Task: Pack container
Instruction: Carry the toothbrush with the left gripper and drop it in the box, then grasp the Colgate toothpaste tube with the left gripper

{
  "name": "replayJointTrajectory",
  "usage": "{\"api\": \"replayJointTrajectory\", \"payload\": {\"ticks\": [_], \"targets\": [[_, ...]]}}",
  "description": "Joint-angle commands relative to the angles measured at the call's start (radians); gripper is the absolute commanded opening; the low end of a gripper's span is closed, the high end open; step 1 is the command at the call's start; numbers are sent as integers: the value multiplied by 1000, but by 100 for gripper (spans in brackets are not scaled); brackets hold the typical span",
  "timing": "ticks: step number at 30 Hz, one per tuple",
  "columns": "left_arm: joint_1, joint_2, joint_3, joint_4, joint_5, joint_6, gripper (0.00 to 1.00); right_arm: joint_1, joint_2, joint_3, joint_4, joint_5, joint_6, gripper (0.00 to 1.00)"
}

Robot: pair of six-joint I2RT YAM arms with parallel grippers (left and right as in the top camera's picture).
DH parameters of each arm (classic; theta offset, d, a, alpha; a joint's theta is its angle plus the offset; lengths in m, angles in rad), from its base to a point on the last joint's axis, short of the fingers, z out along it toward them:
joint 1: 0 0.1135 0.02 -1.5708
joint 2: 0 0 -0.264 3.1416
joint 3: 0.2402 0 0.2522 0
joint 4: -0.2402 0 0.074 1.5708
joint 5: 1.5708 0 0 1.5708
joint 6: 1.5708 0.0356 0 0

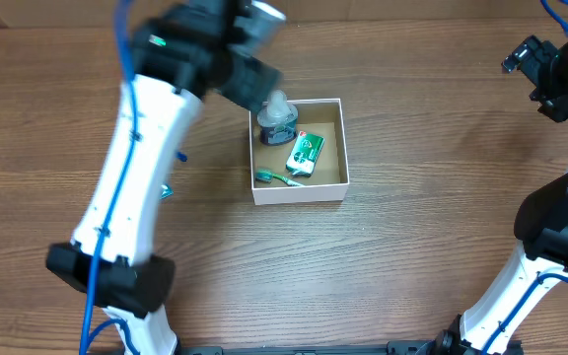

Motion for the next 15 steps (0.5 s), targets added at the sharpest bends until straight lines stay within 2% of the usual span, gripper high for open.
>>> {"api": "replayJointTrajectory", "payload": {"ticks": [1,4,8,11,15], "targets": [[260,66,-126,-12,63,-344,100,3,-18,27,5,6,2,100],[381,66,-348,102,92,-427,100,3,-18,27,5,6,2,100],[425,66,-643,315,95,-494,100,3,-18,27,5,6,2,100],[424,66,-735,373,20,-543,100,3,-18,27,5,6,2,100],[436,66,-838,466,-10,-545,100,3,-18,27,5,6,2,100]]}}
